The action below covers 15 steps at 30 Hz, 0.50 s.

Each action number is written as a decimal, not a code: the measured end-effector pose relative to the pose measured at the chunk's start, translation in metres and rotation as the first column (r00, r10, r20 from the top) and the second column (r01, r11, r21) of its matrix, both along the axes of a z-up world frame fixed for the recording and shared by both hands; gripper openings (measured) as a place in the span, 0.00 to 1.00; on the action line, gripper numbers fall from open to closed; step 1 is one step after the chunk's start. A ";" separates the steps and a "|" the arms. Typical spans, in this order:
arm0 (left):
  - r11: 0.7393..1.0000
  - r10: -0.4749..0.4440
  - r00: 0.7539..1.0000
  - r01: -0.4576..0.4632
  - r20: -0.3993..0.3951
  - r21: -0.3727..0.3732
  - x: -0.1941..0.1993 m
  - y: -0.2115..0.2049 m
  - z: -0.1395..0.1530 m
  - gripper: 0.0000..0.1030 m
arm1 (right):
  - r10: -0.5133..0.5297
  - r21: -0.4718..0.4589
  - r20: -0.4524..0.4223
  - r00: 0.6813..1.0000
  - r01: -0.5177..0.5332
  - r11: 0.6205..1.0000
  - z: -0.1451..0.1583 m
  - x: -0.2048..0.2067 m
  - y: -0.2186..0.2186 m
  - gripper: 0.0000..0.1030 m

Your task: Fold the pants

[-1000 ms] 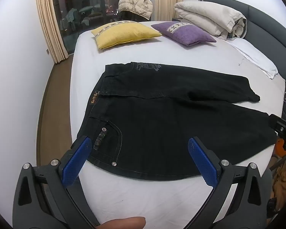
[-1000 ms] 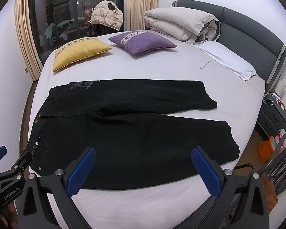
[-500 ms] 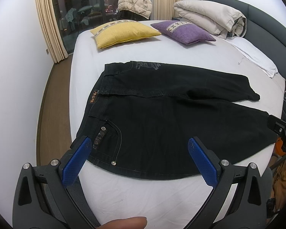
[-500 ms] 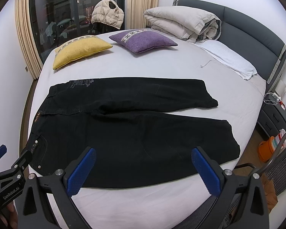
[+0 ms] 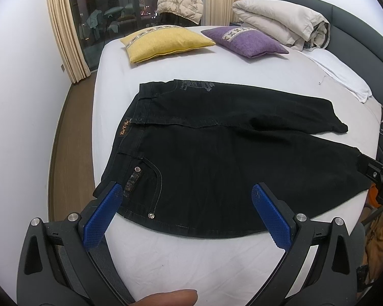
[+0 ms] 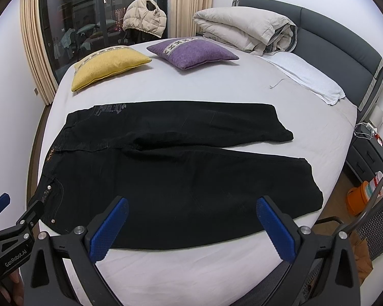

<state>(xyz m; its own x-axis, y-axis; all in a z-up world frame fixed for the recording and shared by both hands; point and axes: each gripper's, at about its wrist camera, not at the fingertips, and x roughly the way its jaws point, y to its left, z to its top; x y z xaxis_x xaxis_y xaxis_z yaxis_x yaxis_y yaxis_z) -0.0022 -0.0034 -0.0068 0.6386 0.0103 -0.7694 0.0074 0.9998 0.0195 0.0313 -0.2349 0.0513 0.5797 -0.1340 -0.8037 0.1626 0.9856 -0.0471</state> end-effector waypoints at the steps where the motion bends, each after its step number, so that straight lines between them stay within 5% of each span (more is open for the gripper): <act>1: 1.000 0.000 1.000 0.000 0.000 0.000 -0.001 -0.001 -0.001 1.00 | 0.000 0.000 0.000 1.000 0.000 1.000 0.001 0.000 0.000 1.00; 15: 1.000 -0.003 1.000 0.003 -0.004 -0.001 -0.003 -0.006 -0.015 1.00 | 0.003 0.007 -0.004 1.000 -0.003 1.000 -0.003 -0.004 0.001 1.00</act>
